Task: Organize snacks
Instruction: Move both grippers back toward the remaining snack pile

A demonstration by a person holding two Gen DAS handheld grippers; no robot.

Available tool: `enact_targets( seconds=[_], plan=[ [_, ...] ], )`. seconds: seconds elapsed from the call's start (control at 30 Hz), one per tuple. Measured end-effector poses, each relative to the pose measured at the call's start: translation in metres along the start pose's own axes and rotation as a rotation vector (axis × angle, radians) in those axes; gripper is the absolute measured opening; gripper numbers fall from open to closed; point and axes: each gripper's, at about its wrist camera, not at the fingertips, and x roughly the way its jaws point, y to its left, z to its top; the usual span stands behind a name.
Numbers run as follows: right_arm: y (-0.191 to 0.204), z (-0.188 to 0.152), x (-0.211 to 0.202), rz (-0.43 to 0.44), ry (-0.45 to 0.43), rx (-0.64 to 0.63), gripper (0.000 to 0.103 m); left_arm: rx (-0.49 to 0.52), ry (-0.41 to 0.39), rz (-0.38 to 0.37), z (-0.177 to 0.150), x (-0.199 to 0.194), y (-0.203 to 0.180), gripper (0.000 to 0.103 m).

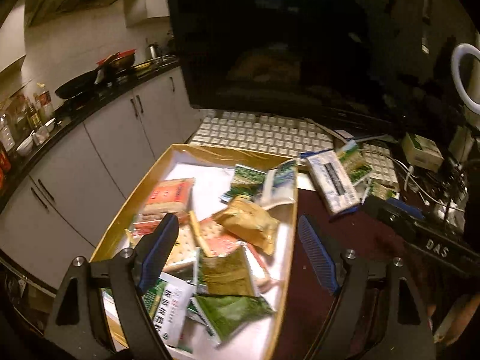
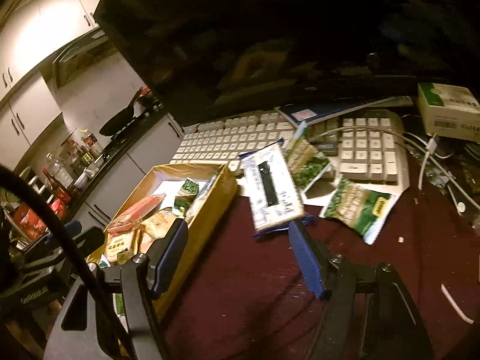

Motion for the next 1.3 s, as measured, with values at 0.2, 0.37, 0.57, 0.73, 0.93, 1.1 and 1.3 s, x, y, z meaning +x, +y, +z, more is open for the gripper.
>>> enact_targets(
  seconds=[0.2,0.37,0.57,0.73,0.93,1.1,1.3],
  plan=[
    [-0.006,-0.001,-0.001,-0.010,0.005,0.004,0.070,0.006,0.011,-0.011,-0.002,-0.003,-0.009,0.082],
    [-0.009,-0.002,-0.002,-0.010,0.012,0.000,0.070,0.005,0.017,-0.013,-0.003,-0.005,-0.011,0.082],
    [-0.009,0.000,-0.004,-0.010,0.012,-0.006,0.070,0.007,0.017,-0.015,-0.004,-0.006,-0.012,0.082],
    [-0.009,0.001,-0.004,-0.012,0.010,-0.008,0.070,0.010,0.014,-0.015,-0.004,-0.007,-0.015,0.082],
    [-0.011,0.012,-0.005,-0.017,0.008,-0.003,0.070,0.009,0.025,-0.027,-0.005,-0.005,-0.017,0.082],
    [-0.023,0.033,-0.009,-0.102,-0.012,0.010,0.070,-0.011,0.052,-0.082,-0.005,-0.001,-0.015,0.082],
    [-0.066,0.031,0.003,-0.190,0.007,0.120,0.070,-0.019,0.105,-0.175,-0.002,0.009,-0.018,0.082]
  ],
)
